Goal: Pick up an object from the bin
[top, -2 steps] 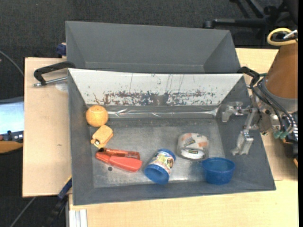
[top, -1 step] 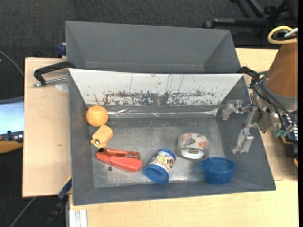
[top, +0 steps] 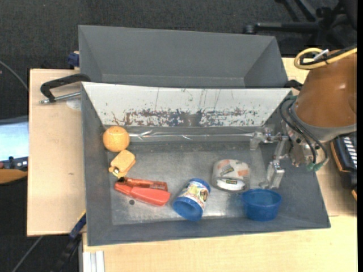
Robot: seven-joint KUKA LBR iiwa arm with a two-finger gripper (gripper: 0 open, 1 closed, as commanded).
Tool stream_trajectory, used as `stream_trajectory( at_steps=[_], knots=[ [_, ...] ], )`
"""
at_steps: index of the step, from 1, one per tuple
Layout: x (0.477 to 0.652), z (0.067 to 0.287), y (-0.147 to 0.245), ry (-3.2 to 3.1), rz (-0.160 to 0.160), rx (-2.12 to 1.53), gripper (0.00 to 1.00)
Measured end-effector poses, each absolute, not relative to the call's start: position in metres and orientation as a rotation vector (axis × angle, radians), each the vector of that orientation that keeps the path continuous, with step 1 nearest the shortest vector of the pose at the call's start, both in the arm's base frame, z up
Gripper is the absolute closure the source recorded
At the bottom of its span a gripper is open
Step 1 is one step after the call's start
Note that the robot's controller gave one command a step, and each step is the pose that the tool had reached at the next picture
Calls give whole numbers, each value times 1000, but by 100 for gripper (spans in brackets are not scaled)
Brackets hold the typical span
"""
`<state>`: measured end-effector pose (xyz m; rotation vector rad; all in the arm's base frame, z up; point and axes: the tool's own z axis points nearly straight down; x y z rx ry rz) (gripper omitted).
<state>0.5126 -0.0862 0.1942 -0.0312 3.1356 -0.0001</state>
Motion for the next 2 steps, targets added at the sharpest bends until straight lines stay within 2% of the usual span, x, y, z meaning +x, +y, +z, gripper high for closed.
stream_trajectory(
  at_steps=[1, 2],
  knots=[
    [509, 160, -71, 3146, 4, -33, 0],
    [522, 122, -53, 3127, 0, -43, 0]
  ],
)
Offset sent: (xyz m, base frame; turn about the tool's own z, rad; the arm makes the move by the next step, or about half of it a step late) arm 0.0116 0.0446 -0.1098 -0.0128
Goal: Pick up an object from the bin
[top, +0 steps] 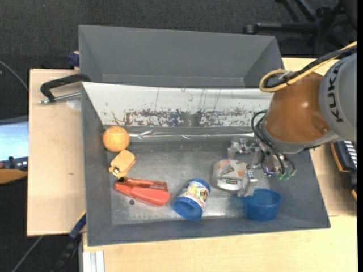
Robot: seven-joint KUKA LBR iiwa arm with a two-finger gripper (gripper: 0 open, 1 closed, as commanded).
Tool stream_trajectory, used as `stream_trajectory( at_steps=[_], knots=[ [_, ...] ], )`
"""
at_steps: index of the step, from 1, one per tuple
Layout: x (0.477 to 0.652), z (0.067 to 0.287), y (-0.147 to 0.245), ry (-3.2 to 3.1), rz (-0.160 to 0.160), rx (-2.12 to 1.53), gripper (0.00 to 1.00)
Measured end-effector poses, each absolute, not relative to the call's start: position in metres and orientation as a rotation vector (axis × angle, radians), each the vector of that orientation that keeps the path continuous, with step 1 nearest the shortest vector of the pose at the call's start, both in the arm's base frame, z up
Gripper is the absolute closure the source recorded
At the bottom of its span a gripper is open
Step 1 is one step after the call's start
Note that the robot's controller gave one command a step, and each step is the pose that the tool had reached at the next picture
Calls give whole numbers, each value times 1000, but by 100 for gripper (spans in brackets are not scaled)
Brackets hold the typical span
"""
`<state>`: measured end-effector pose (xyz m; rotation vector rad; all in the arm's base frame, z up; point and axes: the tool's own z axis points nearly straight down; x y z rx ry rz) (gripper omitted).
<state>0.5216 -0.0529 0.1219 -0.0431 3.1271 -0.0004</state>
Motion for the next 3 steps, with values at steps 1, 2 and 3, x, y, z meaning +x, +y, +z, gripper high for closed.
stream_trajectory(
  at_steps=[1, 2, 3],
  knots=[
    [524, 78, -51, 3135, 7, -18, 100],
    [524, 78, -51, 3135, 7, -18, 100],
    [524, 78, -51, 3135, 6, -18, 100]
  ],
)
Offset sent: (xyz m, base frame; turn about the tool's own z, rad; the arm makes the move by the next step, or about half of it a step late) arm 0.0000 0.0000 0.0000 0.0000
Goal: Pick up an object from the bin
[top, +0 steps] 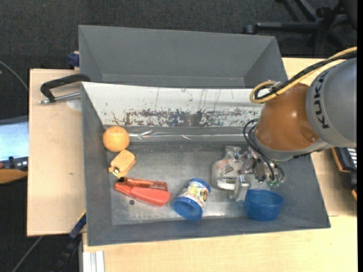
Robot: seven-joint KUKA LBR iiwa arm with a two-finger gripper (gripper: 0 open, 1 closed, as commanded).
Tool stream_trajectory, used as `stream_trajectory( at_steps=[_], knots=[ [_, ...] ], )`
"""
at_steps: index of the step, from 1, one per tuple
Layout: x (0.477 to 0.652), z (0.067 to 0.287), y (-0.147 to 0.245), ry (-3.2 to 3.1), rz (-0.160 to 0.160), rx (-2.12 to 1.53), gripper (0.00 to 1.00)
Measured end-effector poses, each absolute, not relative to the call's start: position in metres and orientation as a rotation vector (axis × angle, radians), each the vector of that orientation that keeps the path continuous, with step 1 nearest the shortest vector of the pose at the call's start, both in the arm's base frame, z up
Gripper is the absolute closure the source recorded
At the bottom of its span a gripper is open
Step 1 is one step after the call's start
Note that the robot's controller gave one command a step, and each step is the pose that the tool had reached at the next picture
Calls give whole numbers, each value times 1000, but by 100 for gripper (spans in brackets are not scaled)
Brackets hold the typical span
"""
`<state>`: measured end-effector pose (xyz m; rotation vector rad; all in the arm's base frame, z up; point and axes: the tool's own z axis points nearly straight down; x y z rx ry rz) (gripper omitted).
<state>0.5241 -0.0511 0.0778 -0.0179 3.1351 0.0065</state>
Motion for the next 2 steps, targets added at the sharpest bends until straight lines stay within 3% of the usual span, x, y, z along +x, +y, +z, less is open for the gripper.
stream_trajectory(
  at_steps=[2],
  knots=[
    [524, 78, -51, 3135, 6, -18, 100]
  ],
)
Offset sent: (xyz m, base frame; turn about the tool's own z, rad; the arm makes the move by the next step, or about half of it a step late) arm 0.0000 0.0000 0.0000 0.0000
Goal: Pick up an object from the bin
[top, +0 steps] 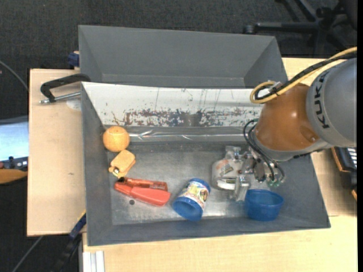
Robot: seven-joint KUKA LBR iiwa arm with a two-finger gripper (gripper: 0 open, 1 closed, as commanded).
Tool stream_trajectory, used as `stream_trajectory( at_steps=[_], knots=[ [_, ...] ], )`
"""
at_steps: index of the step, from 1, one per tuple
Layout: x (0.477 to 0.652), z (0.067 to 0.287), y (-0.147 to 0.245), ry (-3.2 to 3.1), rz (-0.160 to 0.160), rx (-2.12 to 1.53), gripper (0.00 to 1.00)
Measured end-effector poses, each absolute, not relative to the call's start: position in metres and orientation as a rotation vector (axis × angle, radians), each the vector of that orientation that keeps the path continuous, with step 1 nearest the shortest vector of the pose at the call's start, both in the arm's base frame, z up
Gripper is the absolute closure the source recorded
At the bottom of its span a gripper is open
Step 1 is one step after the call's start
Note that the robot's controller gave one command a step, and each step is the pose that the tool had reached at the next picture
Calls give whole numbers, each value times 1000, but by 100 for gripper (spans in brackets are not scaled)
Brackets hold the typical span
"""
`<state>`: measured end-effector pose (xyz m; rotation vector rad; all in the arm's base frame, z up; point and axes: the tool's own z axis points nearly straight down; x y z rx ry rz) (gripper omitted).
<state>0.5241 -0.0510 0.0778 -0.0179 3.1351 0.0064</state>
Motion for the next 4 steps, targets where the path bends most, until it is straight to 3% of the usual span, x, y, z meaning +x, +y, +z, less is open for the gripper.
stream_trajectory(
  at_steps=[4],
  knots=[
    [524, 78, -51, 3135, 6, -18, 100]
  ],
)
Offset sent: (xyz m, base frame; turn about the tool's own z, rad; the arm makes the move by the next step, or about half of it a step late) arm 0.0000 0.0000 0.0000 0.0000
